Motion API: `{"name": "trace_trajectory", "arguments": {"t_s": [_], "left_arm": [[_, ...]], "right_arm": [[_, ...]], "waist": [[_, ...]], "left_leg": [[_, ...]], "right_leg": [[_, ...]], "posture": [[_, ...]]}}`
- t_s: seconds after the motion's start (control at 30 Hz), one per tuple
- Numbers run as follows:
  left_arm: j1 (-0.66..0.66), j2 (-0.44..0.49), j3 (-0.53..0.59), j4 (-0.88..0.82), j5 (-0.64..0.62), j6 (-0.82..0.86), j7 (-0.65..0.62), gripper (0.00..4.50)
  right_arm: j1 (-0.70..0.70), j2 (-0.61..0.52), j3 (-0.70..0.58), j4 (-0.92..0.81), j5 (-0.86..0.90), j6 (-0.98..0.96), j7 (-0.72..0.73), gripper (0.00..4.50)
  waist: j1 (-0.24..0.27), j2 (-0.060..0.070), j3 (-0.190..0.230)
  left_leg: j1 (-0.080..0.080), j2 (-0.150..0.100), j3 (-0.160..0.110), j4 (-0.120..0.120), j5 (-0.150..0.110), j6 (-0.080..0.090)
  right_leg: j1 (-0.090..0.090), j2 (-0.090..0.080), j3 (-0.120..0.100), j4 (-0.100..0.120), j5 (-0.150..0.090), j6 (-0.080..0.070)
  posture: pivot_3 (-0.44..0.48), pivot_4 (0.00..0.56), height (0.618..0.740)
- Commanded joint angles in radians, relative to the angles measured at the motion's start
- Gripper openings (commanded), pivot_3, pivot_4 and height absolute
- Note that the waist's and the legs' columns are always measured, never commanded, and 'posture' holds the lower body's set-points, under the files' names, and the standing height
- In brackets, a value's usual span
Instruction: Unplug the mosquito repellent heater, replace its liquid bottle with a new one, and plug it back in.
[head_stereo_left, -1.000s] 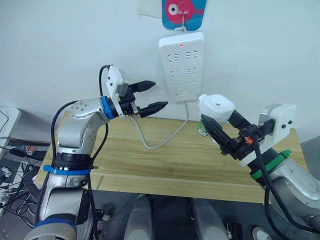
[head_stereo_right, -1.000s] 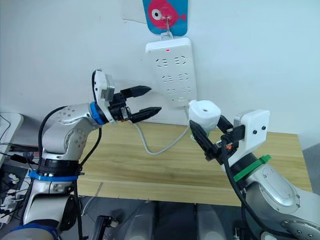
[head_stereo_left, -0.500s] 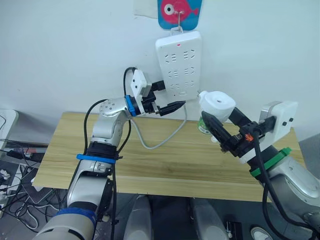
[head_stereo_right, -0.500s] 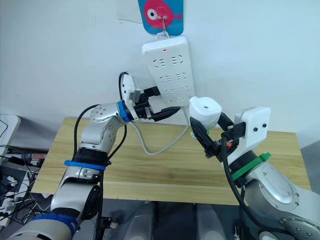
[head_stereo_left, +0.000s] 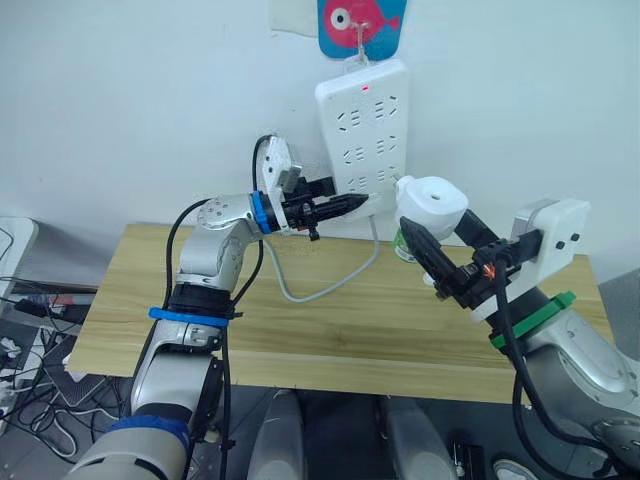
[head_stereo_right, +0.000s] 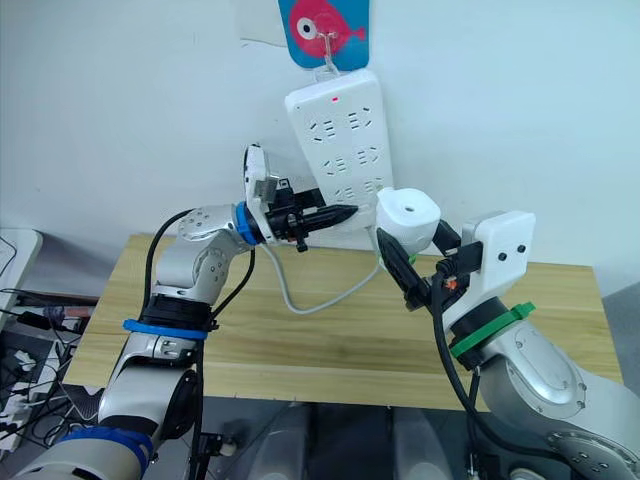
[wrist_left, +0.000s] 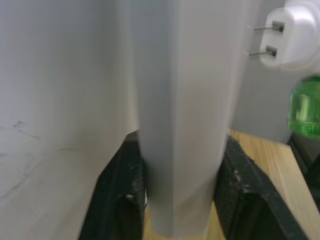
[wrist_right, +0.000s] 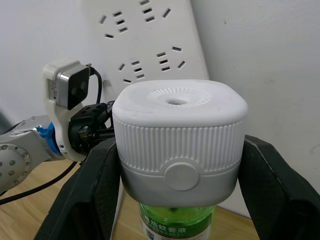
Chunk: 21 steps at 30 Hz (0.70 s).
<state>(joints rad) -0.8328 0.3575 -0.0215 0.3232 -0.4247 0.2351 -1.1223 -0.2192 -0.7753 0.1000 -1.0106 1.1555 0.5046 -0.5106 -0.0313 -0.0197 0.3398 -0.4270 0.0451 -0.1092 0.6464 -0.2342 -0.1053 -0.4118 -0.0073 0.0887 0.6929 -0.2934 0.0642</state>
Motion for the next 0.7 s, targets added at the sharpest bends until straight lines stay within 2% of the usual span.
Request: {"name": "trace_trajectory", "arguments": {"t_s": [0.03,0.37,0.7], "left_arm": [[0.014,0.001,0.009,-0.076,-0.025,0.021,0.000,1.31],[0.015,-0.003,0.002,-0.092,-0.015,0.053,0.015,1.31],[0.018,-0.017,-0.001,-0.097,-0.011,0.048,0.020,1.31]], "right_arm": [[-0.025,0.011,-0.026,-0.037,-0.018,0.000,-0.005,2.93],[-0.113,0.030,0.024,-0.037,-0.131,0.092,-0.005,2.93],[-0.171,0.193,0.015,0.006,-0.170,0.198,-0.050,2.93]], "waist": [[0.000,0.000,0.000],[0.000,0.000,0.000],[-0.001,0.000,0.000]], "left_leg": [[0.000,0.000,0.000,0.000,0.000,0.000],[0.000,0.000,0.000,0.000,0.000,0.000],[0.000,0.000,0.000,0.000,0.000,0.000]], "right_leg": [[0.000,0.000,0.000,0.000,0.000,0.000],[0.000,0.000,0.000,0.000,0.000,0.000],[-0.001,0.000,0.000,0.001,0.000,0.000]], "posture": [[0.037,0.286,0.740],[0.036,0.282,0.740],[0.026,0.296,0.740]]}}
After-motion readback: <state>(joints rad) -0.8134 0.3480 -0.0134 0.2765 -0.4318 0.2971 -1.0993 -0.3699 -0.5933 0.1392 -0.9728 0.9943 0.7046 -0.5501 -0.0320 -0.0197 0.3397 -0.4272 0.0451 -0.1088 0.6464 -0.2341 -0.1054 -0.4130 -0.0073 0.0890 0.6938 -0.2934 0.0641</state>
